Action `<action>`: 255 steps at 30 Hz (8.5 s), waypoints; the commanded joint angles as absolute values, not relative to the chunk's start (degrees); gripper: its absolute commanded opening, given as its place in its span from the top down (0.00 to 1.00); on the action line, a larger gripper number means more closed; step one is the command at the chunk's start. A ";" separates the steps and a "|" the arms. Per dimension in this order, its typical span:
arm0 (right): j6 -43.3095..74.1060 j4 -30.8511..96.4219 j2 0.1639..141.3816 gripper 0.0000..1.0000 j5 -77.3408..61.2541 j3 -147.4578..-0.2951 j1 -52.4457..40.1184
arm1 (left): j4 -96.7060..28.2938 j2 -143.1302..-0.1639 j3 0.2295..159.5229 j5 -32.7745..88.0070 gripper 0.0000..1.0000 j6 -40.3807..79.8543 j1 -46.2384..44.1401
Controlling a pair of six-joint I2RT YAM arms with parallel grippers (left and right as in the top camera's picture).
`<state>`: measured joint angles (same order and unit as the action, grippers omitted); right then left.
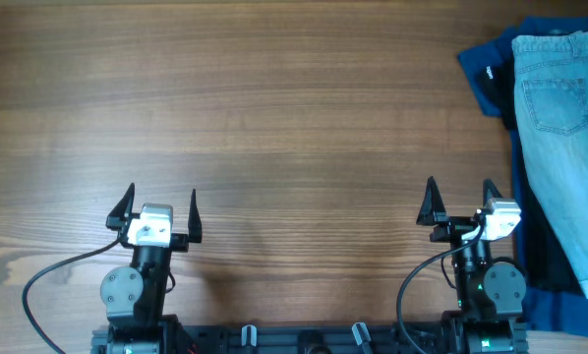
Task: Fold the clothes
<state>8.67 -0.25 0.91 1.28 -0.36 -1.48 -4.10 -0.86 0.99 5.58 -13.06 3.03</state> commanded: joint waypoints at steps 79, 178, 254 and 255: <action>-6.90 30.22 109.10 0.14 -0.12 -94.43 14.00 | -51.13 -89.38 77.47 32.10 0.02 1.98 2.09; -5.69 54.04 99.02 0.20 -9.28 -94.11 -1.37 | -32.93 -112.03 80.64 22.17 0.30 -1.08 -3.42; -5.39 42.41 127.13 0.31 -10.35 -93.21 5.76 | -41.85 -95.61 80.66 14.94 0.96 7.97 -5.15; -5.34 42.46 127.68 0.37 -10.50 -93.21 5.74 | -41.85 -95.61 80.66 14.94 0.96 7.97 -5.15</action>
<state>-5.89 42.52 125.29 -11.25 -93.58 5.56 -42.06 -96.84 79.99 14.83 6.81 -5.15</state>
